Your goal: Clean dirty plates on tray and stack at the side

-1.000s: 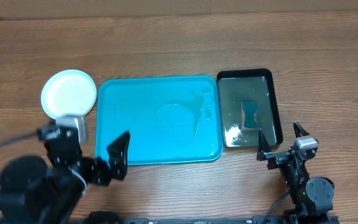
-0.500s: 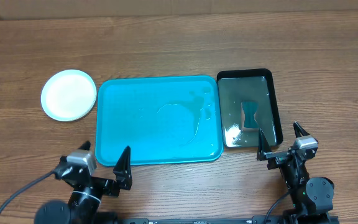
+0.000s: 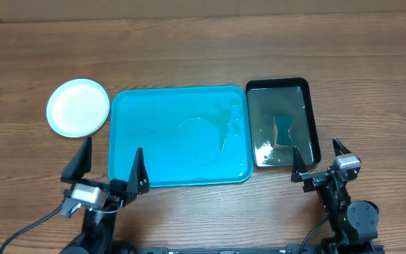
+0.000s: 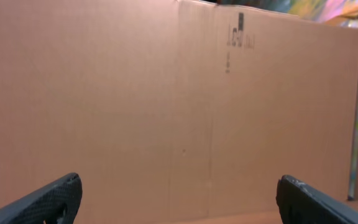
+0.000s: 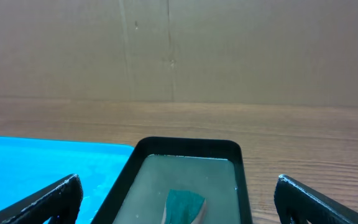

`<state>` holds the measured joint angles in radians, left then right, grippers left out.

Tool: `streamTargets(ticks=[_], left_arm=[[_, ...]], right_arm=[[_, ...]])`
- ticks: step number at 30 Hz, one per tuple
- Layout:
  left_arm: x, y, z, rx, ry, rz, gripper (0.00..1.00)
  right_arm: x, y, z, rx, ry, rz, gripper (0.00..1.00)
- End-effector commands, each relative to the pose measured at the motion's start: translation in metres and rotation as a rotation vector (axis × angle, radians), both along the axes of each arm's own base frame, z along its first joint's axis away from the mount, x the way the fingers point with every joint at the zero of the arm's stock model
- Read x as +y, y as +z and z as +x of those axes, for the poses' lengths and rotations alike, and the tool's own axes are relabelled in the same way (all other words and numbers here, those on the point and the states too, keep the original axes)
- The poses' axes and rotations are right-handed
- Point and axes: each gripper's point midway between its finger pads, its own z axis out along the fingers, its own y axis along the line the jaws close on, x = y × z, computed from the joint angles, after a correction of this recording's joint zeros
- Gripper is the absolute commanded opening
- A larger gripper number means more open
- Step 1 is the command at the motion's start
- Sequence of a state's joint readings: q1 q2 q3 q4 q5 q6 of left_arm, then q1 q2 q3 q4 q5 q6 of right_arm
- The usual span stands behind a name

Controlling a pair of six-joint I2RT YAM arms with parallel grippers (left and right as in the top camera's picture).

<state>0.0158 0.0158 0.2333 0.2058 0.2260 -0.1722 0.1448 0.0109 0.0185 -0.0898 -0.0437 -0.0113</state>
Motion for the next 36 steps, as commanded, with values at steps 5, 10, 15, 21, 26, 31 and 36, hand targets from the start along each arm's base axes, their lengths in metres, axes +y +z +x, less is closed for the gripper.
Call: streamTargets(ticks=[5,10,15,21,26,31,36], left_arm=[[0.011,-0.051,0.021,0.085,0.058,-0.010,1.00],[0.020,-0.080,0.032,0.148,0.107,-0.028,1.00],[0.025,-0.107,0.039,0.230,0.134,-0.036,1.00],[0.030,-0.140,0.043,0.365,0.166,-0.037,1.00],[0.036,-0.173,0.043,0.498,0.205,-0.035,1.00],[0.041,-0.172,0.043,0.495,0.237,-0.030,1.00],[0.043,-0.173,0.043,0.495,0.243,-0.031,1.00]], right_arm=[[-0.003,-0.002,0.001,-0.004,-0.017,0.005,1.00],[-0.003,-0.002,0.001,-0.004,-0.017,0.005,1.00],[-0.003,-0.002,0.001,-0.004,-0.017,0.005,1.00],[-0.003,-0.002,0.001,-0.004,-0.017,0.005,1.00],[-0.003,-0.002,0.001,-0.004,-0.017,0.006,1.00],[-0.003,-0.002,0.001,-0.004,-0.017,0.005,1.00],[-0.003,-0.002,0.001,-0.004,-0.017,0.005,1.00]])
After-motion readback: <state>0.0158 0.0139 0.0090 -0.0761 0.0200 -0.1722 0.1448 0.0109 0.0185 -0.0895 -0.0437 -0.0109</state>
